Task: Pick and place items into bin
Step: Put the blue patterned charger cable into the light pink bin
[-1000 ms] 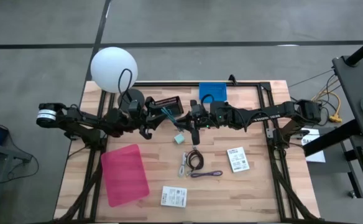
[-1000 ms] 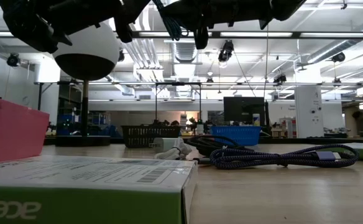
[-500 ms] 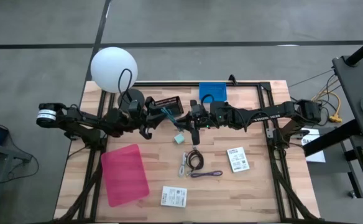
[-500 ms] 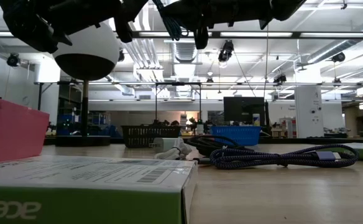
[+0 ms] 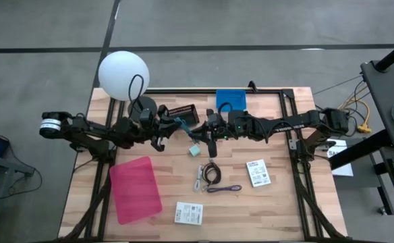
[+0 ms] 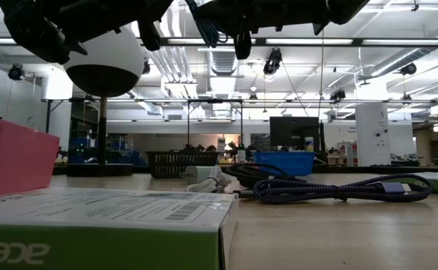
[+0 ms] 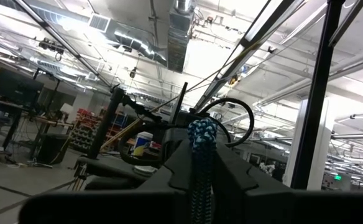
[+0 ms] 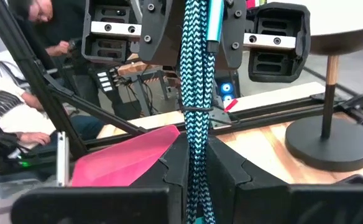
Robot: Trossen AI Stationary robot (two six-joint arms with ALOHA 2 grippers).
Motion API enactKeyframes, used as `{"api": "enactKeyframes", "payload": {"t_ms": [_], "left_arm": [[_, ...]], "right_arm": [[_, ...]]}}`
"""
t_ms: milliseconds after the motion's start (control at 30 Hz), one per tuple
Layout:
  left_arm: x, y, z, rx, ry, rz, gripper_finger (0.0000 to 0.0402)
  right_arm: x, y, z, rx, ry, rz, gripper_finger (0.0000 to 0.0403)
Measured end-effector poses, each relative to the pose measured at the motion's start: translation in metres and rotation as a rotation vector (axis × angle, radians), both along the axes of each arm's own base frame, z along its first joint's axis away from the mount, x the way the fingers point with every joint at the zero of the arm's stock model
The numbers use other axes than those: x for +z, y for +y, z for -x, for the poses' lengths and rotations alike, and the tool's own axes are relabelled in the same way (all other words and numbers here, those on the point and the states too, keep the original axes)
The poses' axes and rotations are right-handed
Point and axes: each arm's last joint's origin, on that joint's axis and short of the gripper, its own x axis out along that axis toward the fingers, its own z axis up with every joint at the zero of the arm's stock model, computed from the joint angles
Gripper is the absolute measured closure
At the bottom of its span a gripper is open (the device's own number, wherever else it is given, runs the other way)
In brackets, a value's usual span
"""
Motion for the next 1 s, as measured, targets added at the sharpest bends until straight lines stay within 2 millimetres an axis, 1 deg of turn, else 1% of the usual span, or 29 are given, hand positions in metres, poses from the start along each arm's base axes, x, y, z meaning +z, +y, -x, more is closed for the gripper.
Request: {"api": "enactKeyframes", "payload": {"t_ms": [100,200,533,667,833,1000], "left_arm": [[0.0,0.0,0.0,-0.001,0.0,0.0,0.0385],[0.0001,0.0,0.0001,0.0,0.0,0.0,0.0386],[0.0001,-0.0002,0.0001,-0.003,0.0,-0.002,0.0389],[0.0006,-0.0003,0.0006,-0.006,-0.003,-0.004,0.0389],[0.0013,-0.0005,0.0014,-0.011,-0.006,-0.004,0.0389],[0.002,-0.001,0.0021,-0.028,-0.009,-0.01,0.0381]], "right_arm": [[0.0,0.0002,0.0,-0.001,0.001,-0.017,0.0373],[0.0,0.0005,0.0,0.0,0.001,-0.018,0.0362],[-0.0018,0.0004,0.0002,-0.001,0.02,-0.023,0.0278],[-0.0048,0.0004,0.0006,-0.002,0.051,-0.024,0.0254],[-0.0064,0.0005,0.0009,-0.001,0.068,-0.026,0.0236],[0.0004,0.0007,0.0049,0.0,0.054,-0.027,0.0229]]}}
